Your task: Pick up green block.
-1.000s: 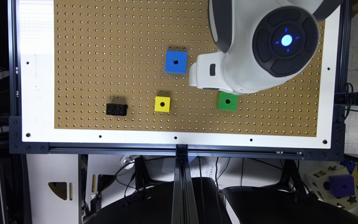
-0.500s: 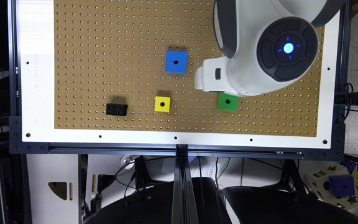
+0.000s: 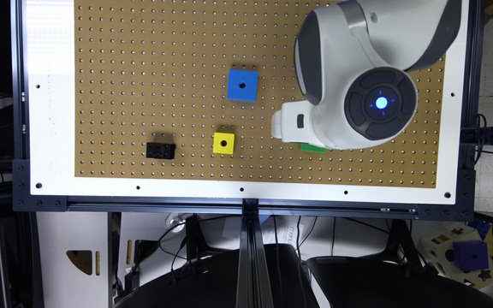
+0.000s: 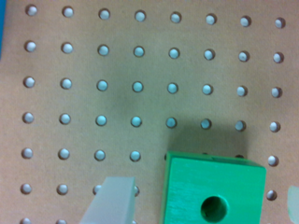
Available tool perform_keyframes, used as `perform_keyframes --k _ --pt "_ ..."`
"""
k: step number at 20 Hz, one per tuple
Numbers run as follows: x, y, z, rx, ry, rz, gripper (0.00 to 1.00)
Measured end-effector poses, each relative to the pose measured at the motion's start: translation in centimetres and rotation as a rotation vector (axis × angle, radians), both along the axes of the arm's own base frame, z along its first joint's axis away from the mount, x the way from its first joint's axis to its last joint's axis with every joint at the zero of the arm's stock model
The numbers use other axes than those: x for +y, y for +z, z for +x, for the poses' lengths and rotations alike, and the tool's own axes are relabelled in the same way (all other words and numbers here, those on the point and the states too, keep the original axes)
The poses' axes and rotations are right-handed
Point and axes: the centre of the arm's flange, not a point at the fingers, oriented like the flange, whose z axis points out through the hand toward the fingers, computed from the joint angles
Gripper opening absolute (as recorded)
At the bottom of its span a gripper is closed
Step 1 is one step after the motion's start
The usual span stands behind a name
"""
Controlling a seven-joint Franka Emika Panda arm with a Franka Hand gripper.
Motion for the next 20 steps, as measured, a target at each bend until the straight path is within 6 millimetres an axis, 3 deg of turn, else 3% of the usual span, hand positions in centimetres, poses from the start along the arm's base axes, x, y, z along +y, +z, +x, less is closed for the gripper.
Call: perform_keyframes --k 6,10,20 --pt "0.4 -1.7 0.7 0.011 0.001 0.003 1.00" --pt "0.4 -5.0 0.6 0.013 -0.001 0.008 1.00" --pt "0.5 -5.2 0.8 0.009 -0.001 0.008 1.00"
